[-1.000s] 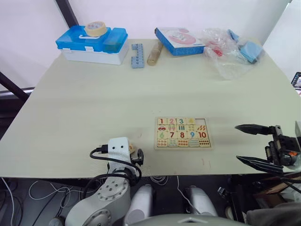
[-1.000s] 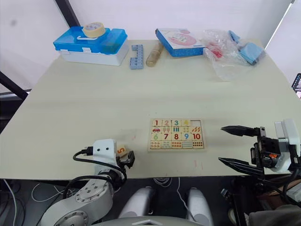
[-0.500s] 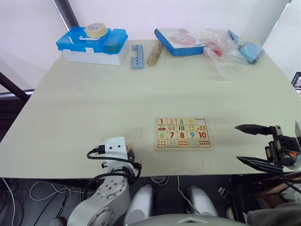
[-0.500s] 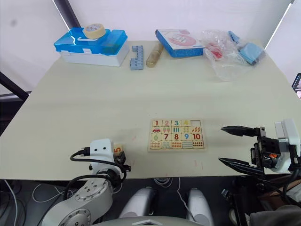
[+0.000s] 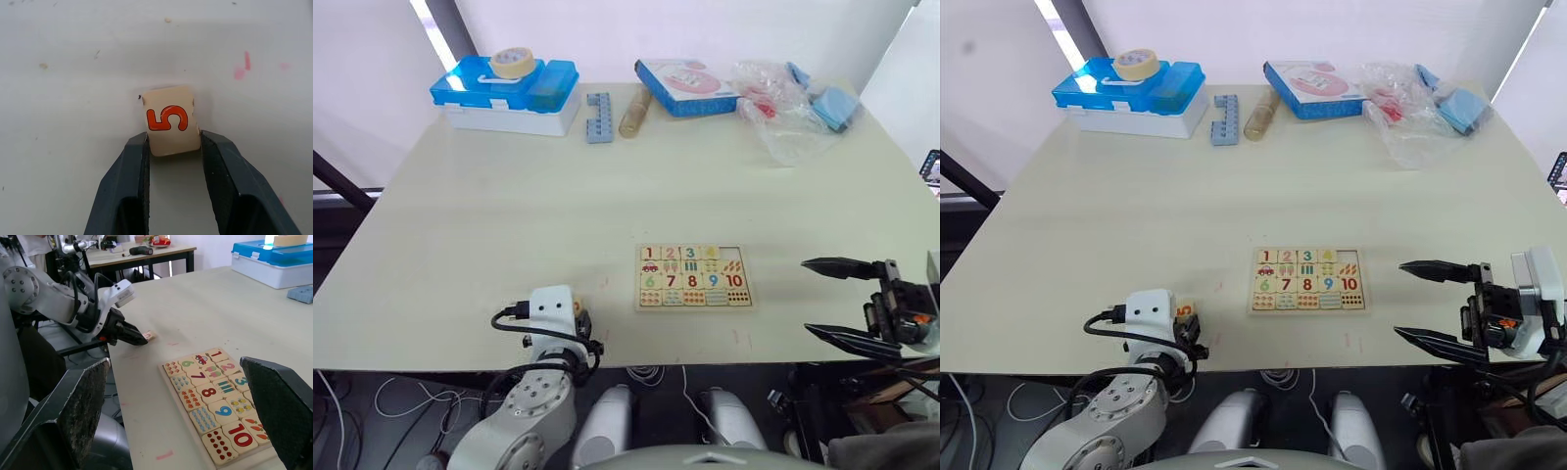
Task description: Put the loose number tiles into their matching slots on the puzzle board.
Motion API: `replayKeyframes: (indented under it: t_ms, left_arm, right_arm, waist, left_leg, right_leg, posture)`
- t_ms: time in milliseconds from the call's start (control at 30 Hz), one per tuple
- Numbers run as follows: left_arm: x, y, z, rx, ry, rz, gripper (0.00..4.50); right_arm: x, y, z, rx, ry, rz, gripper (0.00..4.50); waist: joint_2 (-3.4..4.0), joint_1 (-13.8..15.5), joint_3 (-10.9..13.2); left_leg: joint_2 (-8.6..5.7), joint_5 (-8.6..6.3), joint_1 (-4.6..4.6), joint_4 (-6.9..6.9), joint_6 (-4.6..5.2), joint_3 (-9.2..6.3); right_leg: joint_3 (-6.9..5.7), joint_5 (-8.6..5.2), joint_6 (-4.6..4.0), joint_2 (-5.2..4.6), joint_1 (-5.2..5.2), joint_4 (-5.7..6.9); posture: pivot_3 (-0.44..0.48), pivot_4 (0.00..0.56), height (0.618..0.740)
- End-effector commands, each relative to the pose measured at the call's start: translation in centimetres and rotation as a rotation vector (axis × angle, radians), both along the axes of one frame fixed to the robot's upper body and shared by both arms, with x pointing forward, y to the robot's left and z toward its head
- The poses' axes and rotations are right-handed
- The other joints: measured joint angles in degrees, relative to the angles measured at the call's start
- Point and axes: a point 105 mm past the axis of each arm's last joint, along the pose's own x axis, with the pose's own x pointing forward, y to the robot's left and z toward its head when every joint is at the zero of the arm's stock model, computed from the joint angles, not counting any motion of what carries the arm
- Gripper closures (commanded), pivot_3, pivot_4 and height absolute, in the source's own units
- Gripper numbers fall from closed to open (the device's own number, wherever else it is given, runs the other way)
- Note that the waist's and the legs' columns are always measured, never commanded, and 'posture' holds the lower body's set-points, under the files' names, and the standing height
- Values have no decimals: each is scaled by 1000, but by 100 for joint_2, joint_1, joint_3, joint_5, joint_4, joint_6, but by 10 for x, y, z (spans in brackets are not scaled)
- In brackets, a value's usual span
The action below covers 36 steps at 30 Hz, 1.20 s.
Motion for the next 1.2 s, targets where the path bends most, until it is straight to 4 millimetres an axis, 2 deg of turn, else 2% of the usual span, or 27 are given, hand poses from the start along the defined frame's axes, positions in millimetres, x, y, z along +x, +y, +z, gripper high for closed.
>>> replayKeyframes:
  t_ms: [33,233,467,633,833,1067,1200]
  left_arm:
    - [7,-6,36,-39,-150,-236,3034]
    - [21,-10,80,52,-170,-744,3034]
    - [53,-20,106,181,-105,-1144,3034]
    - [73,-50,122,170,-33,-1399,3034]
    - [99,-86,128,320,171,-1526,3034]
    - [134,-132,123,524,254,-1568,3034]
    - [140,-158,122,554,289,-1600,3034]
  right_arm:
    - [2,6,2,14,-65,-5,0]
    - [9,10,-4,42,-126,-51,0]
    - [8,9,-6,29,-182,-114,0]
    - [6,4,-8,-10,-200,-158,0]
    - [4,-5,-8,-29,-229,-225,0]
    - [-4,-15,-12,-43,-227,-290,0]
    - [-8,-21,-13,-54,-226,-324,0]
  waist:
    - [-5,9,2]
    - [-3,24,5]
    - [8,-21,9]
    - [-4,-2,19]
    - [-5,-34,21]
    - [1,-46,20]
    - [4,-45,21]
  left_leg:
    - [1,0,0,0,0,-2]
    - [6,2,-3,1,-3,-7]
    - [-22,3,-1,-11,-5,-1]
    - [-21,3,-11,-22,-5,-15]
    - [-34,4,-25,-10,-4,-39]
    - [-35,4,-33,-9,-3,-53]
    - [-36,4,-42,-2,-2,-55]
  right_leg:
    - [-3,0,-1,0,1,0]
    - [-15,4,-6,4,-1,-7]
    - [-8,4,-6,2,-1,-11]
    - [-14,8,-2,11,-2,-23]
    - [-14,16,21,23,3,-28]
    - [-11,12,26,32,0,-28]
    - [-10,2,45,32,-3,-29]
  posture:
    - [0,150,740]
    - [0,150,740]
    - [0,150,740]
    - [0,150,740]
    - [0,150,740]
    - [0,150,740]
    - [0,150,740]
